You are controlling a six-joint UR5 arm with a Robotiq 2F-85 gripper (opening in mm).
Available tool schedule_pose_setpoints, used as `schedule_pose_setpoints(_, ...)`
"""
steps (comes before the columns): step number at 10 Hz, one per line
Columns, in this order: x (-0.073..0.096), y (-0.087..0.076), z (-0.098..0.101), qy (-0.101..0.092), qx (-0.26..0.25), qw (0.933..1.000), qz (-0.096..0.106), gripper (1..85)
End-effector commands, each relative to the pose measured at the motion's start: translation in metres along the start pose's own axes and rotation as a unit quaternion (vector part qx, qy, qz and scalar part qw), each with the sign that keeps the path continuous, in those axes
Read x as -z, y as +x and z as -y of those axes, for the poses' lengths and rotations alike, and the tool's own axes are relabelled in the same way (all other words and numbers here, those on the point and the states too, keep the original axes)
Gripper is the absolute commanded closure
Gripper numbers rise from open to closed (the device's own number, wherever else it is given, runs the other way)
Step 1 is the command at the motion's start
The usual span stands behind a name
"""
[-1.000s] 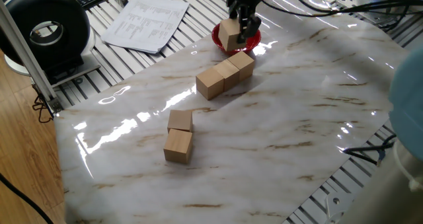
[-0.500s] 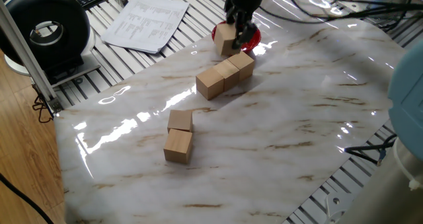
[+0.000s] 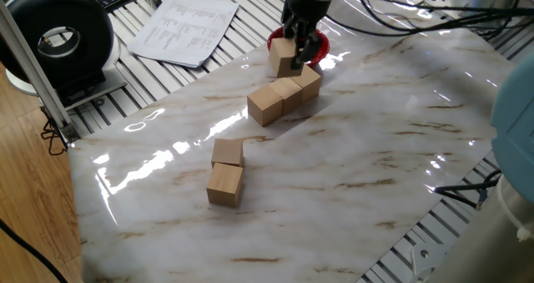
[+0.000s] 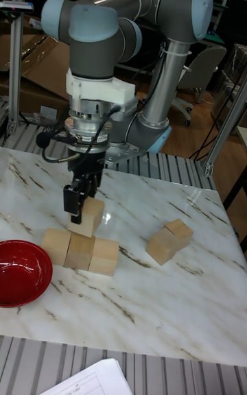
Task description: Stack the blocks into a pyramid shape
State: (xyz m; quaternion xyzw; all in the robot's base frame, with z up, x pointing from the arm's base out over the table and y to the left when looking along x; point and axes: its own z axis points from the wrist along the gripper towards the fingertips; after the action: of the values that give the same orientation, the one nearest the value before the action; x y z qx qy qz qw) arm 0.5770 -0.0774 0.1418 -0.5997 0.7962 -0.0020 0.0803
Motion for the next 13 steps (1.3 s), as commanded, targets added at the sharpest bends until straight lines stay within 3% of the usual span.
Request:
schedule_pose_setpoints(1,0.005,0.023,0.017,0.017,0.110,0.9932,-0.035,84.7)
schedule_pose_setpoints(3,0.001,0.015,0.011,0.010,0.138,0.9901,-0.022,84.7)
schedule_pose_setpoints(6,-0.005,0.017,0.009,0.014,0.152,0.9878,-0.032,84.7)
schedule_pose_setpoints(13,-0.010,0.023,0.009,0.012,0.156,0.9872,-0.030,84.7)
